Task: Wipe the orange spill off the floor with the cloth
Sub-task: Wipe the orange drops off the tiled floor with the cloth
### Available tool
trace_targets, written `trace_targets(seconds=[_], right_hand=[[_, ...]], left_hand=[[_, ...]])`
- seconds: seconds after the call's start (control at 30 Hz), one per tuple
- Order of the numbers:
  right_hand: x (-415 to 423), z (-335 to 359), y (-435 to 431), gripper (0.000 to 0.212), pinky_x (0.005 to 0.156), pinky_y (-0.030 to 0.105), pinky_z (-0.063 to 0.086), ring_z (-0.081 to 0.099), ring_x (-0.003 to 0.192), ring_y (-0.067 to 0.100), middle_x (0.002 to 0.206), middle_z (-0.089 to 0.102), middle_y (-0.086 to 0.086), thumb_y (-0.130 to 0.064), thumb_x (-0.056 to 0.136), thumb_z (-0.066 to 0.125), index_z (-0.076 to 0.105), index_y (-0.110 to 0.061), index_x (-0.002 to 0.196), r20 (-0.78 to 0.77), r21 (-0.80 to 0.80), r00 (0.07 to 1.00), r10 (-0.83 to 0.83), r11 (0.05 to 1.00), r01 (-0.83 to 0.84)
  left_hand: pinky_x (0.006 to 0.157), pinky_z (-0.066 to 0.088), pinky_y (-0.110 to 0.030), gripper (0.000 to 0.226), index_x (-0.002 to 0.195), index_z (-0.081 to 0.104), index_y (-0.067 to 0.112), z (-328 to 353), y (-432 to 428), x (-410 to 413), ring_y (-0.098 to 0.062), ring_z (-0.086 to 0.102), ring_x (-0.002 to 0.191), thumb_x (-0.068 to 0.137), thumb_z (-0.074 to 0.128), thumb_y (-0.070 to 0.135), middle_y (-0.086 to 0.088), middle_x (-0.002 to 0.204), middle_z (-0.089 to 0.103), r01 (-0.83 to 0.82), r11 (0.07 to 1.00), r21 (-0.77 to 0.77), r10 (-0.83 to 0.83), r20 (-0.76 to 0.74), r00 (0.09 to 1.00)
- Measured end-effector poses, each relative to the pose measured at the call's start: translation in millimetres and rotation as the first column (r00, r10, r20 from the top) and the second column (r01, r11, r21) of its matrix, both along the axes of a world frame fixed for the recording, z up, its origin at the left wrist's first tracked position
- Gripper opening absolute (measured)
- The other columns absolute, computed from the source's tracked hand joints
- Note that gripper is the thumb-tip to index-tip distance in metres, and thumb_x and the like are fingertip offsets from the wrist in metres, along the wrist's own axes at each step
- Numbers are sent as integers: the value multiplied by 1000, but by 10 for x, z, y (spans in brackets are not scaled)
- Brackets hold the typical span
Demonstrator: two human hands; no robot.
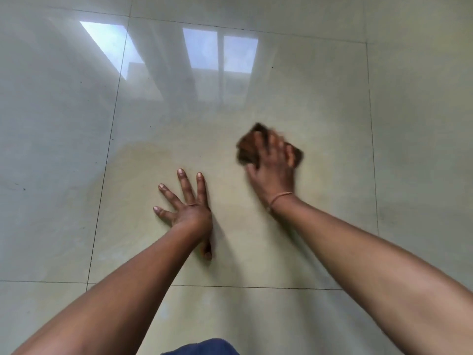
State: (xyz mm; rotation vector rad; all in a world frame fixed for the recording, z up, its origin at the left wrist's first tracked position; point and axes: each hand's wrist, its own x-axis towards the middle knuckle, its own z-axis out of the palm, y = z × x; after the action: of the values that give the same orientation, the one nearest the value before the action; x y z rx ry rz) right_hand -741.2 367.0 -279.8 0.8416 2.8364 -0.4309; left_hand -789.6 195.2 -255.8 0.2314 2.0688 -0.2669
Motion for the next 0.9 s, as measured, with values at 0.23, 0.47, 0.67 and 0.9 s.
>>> trace_targets(seconds=[0.23, 0.47, 0.67, 0.9], right_hand=[[1583, -15, 45, 83, 112, 51, 25, 26, 144, 31, 158, 22, 11, -49, 74, 52, 24, -30, 150, 2, -43, 924, 381, 924, -381], [1388, -109, -736, 83, 114, 44, 16, 22, 145, 28, 157, 25, 11, -50, 74, 50, 25, -28, 150, -62, -27, 953, 297, 954, -299], [2320, -46, -204, 80, 114, 45, 17, 24, 145, 29, 157, 25, 9, -50, 74, 44, 26, -30, 149, -35, 29, 999, 25, 999, -24], [3368, 5, -794, 88, 114, 44, 17, 22, 145, 25, 159, 22, 7, -50, 72, 49, 17, -33, 151, -8, -53, 988, 156, 986, -156]], left_hand=[[100, 5, -78, 180, 114, -59, 28, -5, 13, 3, -57, -40, 125, 29, 100, 22, -12, 112, -71, 16, 1000, -13, -17, -34, 999], [97, 6, -81, 175, 124, -52, 35, -129, -3, 59, -56, -32, 131, 35, 97, 16, -9, 124, -66, 52, 999, 13, -50, -148, 988], [103, 10, -75, 174, 141, -37, 26, 94, -64, 125, -54, -21, 138, 33, 100, 28, -13, 145, -47, 149, 986, 72, -134, -188, 973], [109, 9, -69, 151, 152, -11, 25, 318, 258, 774, -44, -15, 144, 45, 94, 39, -7, 156, -30, 650, 717, 252, -577, -307, 757]])
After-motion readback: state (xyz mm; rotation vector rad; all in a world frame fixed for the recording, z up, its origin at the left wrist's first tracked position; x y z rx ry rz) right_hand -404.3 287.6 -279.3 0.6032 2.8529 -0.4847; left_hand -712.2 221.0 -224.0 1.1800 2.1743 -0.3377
